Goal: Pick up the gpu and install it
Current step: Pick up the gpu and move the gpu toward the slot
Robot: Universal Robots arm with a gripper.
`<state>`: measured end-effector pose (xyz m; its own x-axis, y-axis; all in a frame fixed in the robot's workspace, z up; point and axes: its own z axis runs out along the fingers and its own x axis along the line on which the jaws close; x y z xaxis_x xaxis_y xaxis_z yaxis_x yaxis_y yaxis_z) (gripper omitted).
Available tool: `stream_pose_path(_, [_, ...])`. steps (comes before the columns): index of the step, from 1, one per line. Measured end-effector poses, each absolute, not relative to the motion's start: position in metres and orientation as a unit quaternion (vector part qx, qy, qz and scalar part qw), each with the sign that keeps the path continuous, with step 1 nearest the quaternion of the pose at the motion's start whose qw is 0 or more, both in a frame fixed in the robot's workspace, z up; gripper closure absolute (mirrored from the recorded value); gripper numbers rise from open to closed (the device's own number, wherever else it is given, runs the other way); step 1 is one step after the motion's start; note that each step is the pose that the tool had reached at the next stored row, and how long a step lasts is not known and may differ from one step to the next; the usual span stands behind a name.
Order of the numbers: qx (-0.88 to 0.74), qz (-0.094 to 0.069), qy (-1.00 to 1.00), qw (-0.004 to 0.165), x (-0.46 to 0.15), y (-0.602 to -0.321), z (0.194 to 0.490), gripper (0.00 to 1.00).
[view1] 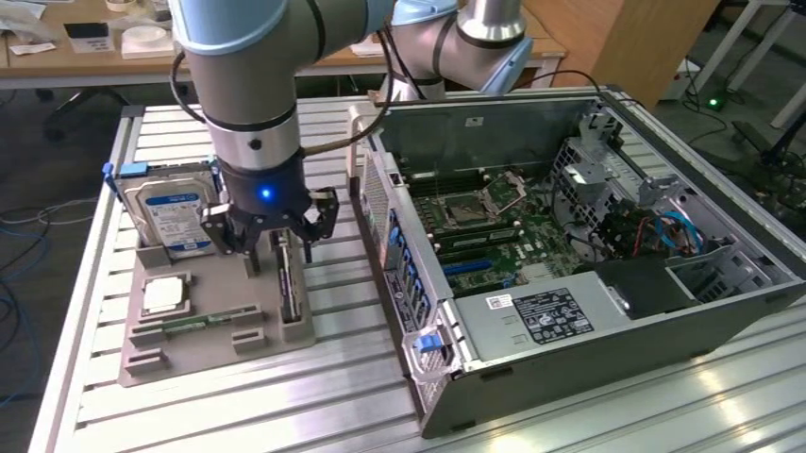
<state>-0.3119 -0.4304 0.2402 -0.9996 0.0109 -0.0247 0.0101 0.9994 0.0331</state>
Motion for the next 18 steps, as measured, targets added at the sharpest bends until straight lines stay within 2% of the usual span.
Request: stream_pose_path(18, [0.007, 0.016, 1.000, 0.013, -0.312, -0.430, 0.208, 0.34])
